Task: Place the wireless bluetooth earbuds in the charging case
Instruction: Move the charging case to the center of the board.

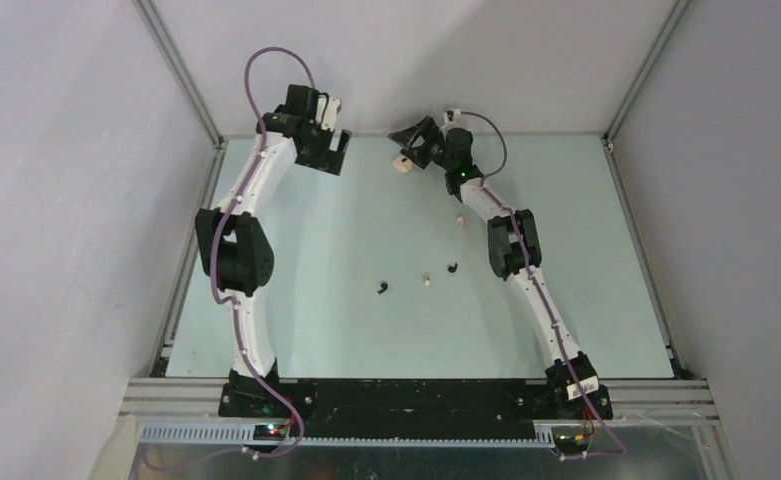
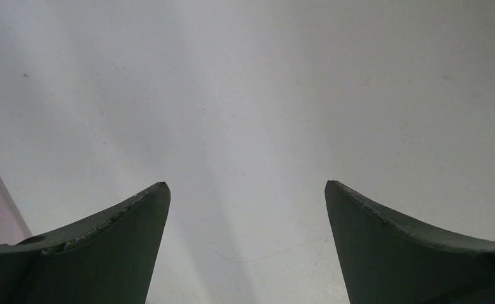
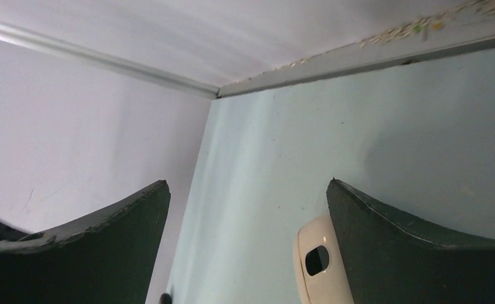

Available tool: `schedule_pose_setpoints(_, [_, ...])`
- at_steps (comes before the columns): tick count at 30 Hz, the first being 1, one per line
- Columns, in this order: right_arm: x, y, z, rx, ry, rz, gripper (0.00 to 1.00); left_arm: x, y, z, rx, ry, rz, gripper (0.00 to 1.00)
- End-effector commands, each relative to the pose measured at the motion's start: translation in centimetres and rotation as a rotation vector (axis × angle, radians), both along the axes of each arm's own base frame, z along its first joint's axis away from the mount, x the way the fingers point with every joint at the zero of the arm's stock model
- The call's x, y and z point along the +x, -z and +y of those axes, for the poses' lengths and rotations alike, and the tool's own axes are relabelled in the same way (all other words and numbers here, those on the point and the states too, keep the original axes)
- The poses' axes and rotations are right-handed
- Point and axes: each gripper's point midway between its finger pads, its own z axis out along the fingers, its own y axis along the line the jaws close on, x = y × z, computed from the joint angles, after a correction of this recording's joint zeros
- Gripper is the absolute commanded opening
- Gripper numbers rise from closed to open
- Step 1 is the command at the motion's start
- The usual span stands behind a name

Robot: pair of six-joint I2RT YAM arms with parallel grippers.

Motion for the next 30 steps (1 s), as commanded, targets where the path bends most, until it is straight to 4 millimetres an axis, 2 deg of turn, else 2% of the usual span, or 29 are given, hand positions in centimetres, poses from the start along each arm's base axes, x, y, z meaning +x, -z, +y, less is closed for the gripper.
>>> schedule_pose_setpoints(1, [-3.3, -1.4, 3.4, 0.014, -0.158, 0.012, 1.00, 1.5, 0.3, 1.6, 0.000, -0.081, -0.028, 1.00])
schedule_pose_setpoints(4, [-5.6, -2.0, 5.1, 0.007, -0.244, 0.015, 1.00, 1.9, 1.1, 1.9, 0.012, -0.099, -0.023, 0.99])
schedule_pose_setpoints(5, [-6.4, -0.5, 5.3, -0.006, -0.259, 0.052, 1.00, 2.0, 1.2, 1.9, 0.012, -0.100, -0.023, 0.99])
schedule_pose_setpoints(6, [-7.0, -2.0, 5.6, -0.011, -0.276, 0.029, 1.00, 2.1, 1.2, 1.9, 0.011, -0.103, -0.026, 0.99])
schedule_pose_setpoints(11, [-12.0, -2.2, 7.7, -0.072, -0.407, 0.050, 1.00, 1.9, 2.0, 1.8, -0.003, -0.110, -0.028, 0.99])
schedule_pose_setpoints(12, [-13.3, -2.1, 8.5, -0.076, -0.456, 0.062, 1.00, 2.0, 1.5, 1.8, -0.010, -0.111, -0.047, 1.00])
schedule_pose_setpoints(15, [-16.5, -2.1, 9.8, -0.077, -0.560, 0.106, 1.00, 1.4, 2.1, 1.9, -0.019, -0.113, -0.037, 0.99])
schedule_pose_setpoints(16, [-18.2, -2.4, 10.5, -0.068, -0.623, 0.113, 1.00, 1.3, 2.2, 1.9, -0.023, -0.112, -0.035, 0.99])
schedule_pose_setpoints(19, [-22.5, -4.7, 11.6, -0.047, -0.748, 0.123, 1.00, 0.6, 2.5, 2.1, -0.018, -0.107, -0.028, 0.99])
schedule_pose_setpoints(20, [-23.8, -6.3, 11.3, -0.044, -0.778, 0.112, 1.00, 0.2, 3.0, 2.2, -0.013, -0.105, -0.019, 0.99])
schedule_pose_setpoints(21, [-24.4, -6.8, 11.2, -0.054, -0.789, 0.102, 1.00, 0.2, 2.4, 2.3, -0.016, -0.103, -0.038, 1.00])
schedule_pose_setpoints(22, [-25.1, -8.5, 10.6, -0.061, -0.788, 0.083, 1.00, -0.2, 3.0, 2.3, -0.013, -0.100, -0.026, 0.99])
schedule_pose_setpoints(23, [-25.0, -8.6, 10.0, -0.096, -0.775, 0.075, 1.00, -0.2, 2.3, 2.2, -0.022, -0.094, -0.050, 0.99])
schedule_pose_setpoints(24, [-25.2, -10.7, 9.4, -0.114, -0.763, 0.041, 1.00, -0.6, 2.8, 2.2, -0.022, -0.091, -0.041, 1.00])
schedule_pose_setpoints(25, [-24.7, -10.6, 8.3, -0.169, -0.730, 0.028, 1.00, -0.4, 2.2, 2.1, -0.033, -0.085, -0.065, 0.99])
schedule_pose_setpoints(26, [-24.7, -12.4, 7.6, -0.193, -0.710, -0.008, 1.00, -0.7, 2.6, 2.1, -0.036, -0.086, -0.060, 0.99])
schedule_pose_setpoints(27, [-23.8, -12.4, 6.1, -0.240, -0.669, -0.012, 1.00, -0.6, 2.4, 2.0, -0.044, -0.090, -0.070, 1.00])
schedule_pose_setpoints(28, [-23.5, -14.1, 5.1, -0.266, -0.645, -0.067, 1.00, -0.6, 2.5, 1.9, -0.047, -0.092, -0.068, 0.99])
schedule_pose_setpoints(29, [-22.7, -14.2, 3.4, -0.289, -0.607, -0.047, 1.00, -0.5, 2.8, 1.8, -0.051, -0.096, -0.062, 0.99])
schedule_pose_setpoints(30, [-22.5, -15.7, 2.3, -0.317, -0.589, -0.102, 1.00, -0.3, 3.0, 1.6, -0.049, -0.094, -0.059, 0.99])
